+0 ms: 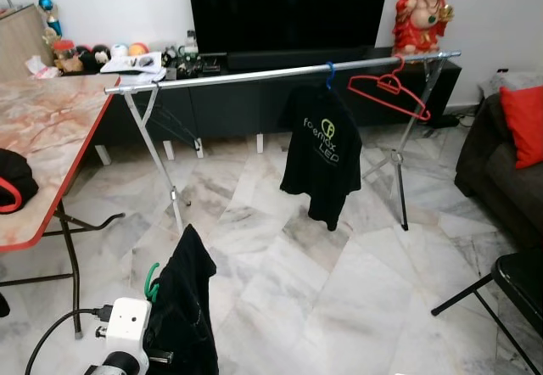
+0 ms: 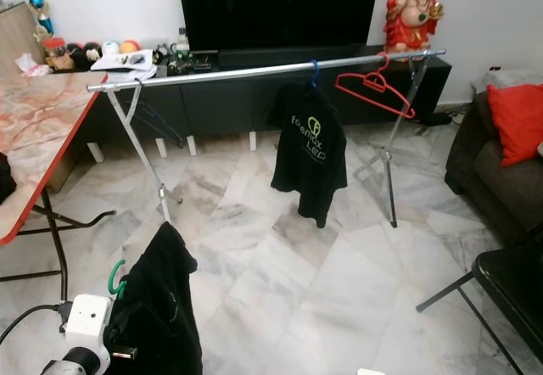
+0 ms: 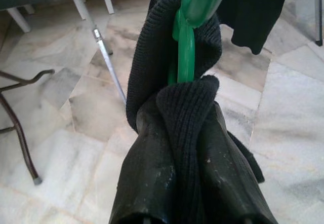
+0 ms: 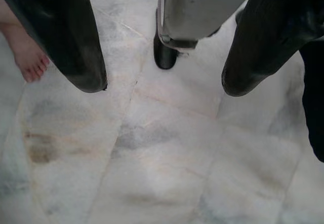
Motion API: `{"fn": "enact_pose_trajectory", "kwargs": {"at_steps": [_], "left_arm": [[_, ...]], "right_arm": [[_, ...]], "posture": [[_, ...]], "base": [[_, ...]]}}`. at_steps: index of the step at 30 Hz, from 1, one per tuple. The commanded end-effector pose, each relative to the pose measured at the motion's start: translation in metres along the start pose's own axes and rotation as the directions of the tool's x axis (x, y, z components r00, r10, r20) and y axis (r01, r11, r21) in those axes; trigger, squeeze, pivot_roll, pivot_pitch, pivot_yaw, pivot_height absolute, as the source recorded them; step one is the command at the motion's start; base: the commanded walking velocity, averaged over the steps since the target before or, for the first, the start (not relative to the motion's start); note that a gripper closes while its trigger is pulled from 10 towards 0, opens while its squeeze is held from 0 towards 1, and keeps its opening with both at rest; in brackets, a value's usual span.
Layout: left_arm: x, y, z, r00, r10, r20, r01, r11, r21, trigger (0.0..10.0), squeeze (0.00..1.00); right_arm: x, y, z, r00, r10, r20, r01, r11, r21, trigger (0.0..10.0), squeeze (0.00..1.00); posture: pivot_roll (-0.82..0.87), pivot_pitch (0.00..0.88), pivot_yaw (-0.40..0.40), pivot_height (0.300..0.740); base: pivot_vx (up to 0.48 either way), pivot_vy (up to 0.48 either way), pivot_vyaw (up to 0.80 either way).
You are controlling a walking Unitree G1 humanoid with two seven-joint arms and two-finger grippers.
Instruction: Hang hanger
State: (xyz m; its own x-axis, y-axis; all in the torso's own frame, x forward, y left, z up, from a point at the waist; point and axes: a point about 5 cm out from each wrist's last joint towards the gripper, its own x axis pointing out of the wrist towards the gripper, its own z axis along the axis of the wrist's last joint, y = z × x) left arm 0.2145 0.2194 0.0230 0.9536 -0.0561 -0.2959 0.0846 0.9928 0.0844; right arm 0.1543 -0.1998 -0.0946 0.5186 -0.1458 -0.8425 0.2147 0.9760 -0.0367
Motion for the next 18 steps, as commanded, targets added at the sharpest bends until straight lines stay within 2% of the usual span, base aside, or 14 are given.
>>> {"fn": "enact_pose_trajectory", "kwargs": {"at_steps": [1, 3, 8, 18], "left_arm": [[0.0007, 0.0015, 0.0095, 1.000, -0.010, 0.027, 0.009, 0.999, 0.031, 10.0, 0.00], [-0.0026, -0.0043, 0.0109, 0.999, -0.036, 0.023, 0.035, 0.999, 0.031, 10.0, 0.00], [0.0005, -0.0029, 0.0138, 0.999, -0.027, 0.028, 0.026, 0.999, 0.034, 10.0, 0.00], [0.0029, -0.0077, 0.0190, 0.999, -0.047, 0.027, 0.046, 0.998, 0.042, 10.0, 0.00]], "right_arm": [[-0.0004, -0.0002, -0.0026, 1.000, -0.008, -0.005, 0.008, 0.999, 0.049, 10.0, 0.00], [0.0001, -0.0025, 0.0002, 1.000, -0.006, -0.002, 0.006, 0.999, 0.050, 10.0, 0.00], [-0.0003, -0.0053, -0.0012, 1.000, -0.018, -0.005, 0.018, 0.998, 0.062, 10.0, 0.00], [-0.0008, 0.0005, -0.0054, 1.000, -0.004, -0.018, 0.005, 0.999, 0.052, 10.0, 0.00]], "posture": [[-0.08, 0.000, 0.054, 0.740], [-0.07, 0.000, 0.063, 0.740], [-0.06, 0.000, 0.063, 0.740], [-0.06, 0.004, 0.076, 0.740]], "base": [[0.289, 0.000, 0.00], [0.294, 0.000, 0.00], [0.305, 0.000, 0.00], [0.317, 0.000, 0.00]]}}
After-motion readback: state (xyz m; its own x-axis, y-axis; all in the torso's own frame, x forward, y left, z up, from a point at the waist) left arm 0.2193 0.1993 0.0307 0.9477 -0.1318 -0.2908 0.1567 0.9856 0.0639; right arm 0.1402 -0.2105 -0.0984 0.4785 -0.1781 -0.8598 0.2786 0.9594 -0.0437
